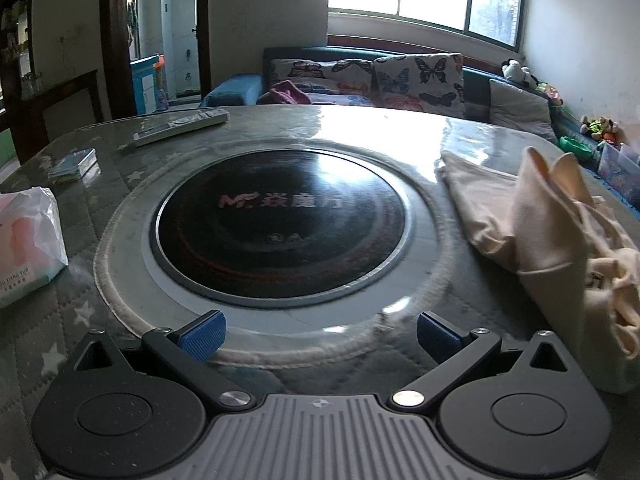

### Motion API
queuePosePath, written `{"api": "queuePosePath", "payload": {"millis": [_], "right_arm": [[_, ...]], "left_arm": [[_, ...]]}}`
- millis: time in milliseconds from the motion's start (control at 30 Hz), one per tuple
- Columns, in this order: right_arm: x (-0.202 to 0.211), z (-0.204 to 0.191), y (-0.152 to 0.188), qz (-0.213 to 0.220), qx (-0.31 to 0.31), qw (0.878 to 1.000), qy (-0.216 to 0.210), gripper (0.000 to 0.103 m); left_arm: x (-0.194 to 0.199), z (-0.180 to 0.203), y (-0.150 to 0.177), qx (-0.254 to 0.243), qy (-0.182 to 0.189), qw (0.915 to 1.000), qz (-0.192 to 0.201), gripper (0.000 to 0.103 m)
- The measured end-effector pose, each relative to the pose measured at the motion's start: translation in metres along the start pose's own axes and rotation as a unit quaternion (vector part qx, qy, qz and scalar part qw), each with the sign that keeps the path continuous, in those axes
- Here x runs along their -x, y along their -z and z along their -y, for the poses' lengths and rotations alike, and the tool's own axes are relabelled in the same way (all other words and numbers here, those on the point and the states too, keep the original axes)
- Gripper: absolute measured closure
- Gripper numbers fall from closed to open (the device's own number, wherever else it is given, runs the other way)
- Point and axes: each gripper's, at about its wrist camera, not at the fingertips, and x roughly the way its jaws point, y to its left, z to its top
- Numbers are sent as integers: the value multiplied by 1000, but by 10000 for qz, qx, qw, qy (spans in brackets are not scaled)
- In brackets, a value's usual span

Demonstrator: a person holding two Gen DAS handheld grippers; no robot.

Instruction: Fold clothes

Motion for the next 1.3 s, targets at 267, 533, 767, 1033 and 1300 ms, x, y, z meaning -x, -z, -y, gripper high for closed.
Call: {"api": "queuePosePath", "payload": {"millis": [267, 533, 767, 1033, 1300], "right_arm": [[25, -13, 16, 47, 161, 9999, -34, 0], [45, -27, 31, 16, 64, 9992, -391, 0], [54, -46, 42, 2, 218, 9980, -586, 0], [59, -57, 45, 7, 379, 9967, -720, 0], [61, -64, 45, -13, 457, 9955, -827, 0]], "left_arm": [[18, 21, 4, 25, 244, 9997, -30, 0], [28, 35, 10, -29, 413, 9991, -134, 0], [33, 46, 12, -186, 456, 9986, -181, 0], [36, 57, 12, -348, 472, 9980, -220, 0], [38, 67, 9, -483, 517, 9973, -203, 0]]}}
